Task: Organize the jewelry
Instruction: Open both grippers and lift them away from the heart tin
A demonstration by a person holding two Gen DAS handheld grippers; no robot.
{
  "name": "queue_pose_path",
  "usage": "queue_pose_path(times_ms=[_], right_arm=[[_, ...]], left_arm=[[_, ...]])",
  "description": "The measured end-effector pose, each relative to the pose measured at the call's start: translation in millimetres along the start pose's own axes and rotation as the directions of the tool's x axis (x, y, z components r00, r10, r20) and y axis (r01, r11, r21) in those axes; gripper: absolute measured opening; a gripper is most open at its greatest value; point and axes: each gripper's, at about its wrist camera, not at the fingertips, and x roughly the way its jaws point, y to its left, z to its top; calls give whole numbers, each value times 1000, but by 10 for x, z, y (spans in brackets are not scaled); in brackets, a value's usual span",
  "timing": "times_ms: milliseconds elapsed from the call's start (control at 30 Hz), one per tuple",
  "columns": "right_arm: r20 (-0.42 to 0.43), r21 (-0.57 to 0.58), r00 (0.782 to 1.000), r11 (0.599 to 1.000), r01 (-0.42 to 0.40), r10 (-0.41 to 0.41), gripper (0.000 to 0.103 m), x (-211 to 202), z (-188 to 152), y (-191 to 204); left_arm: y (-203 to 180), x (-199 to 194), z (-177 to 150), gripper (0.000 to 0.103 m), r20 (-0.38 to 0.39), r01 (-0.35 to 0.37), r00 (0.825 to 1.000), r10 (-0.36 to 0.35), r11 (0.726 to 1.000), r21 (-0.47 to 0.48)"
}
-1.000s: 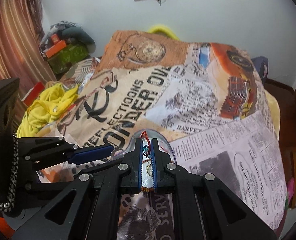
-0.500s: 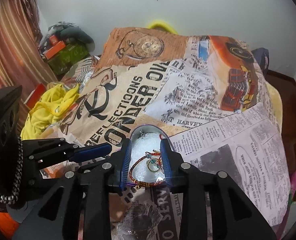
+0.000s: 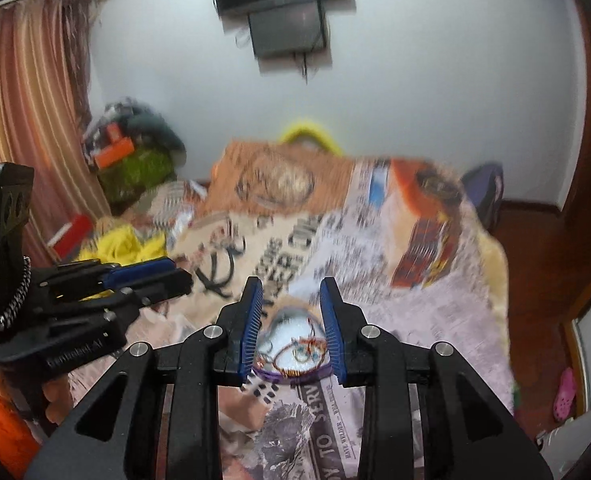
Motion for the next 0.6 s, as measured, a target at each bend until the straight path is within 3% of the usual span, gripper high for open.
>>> queue_pose_path(times_ms=[167, 267, 367, 433, 500, 567, 600], right_arm=[[195, -15, 980, 999, 30, -26, 27, -696, 97, 170], [299, -26, 953, 998, 54, -44, 27, -1047, 82, 291], [407, -33, 910, 994, 101, -79, 28, -1414, 9, 443], [449, -30, 888, 992, 123, -97, 42, -1561, -39, 526], [484, -22, 868, 989, 144, -116, 52, -1654, -98, 591], [510, -15, 848, 985, 174, -143, 61, -1722, -156, 650], [518, -11, 841, 982, 189, -156, 69, -1732, -180, 674]], left_arm=[[-239, -697, 139, 34, 186, -31, 982, 24, 999, 36], [-408, -1119, 119, 41, 309, -65, 950, 44, 996, 59], [-563, -1479, 38, 54, 412, -101, 909, 62, 992, 74], [-634, -1634, -16, 64, 454, -126, 887, 79, 989, 76], [-696, -1775, -93, 90, 494, -163, 862, 113, 985, 58], [-704, -1857, -147, 101, 516, -169, 848, 125, 985, 39], [-700, -1892, -175, 101, 523, -171, 842, 132, 985, 28]])
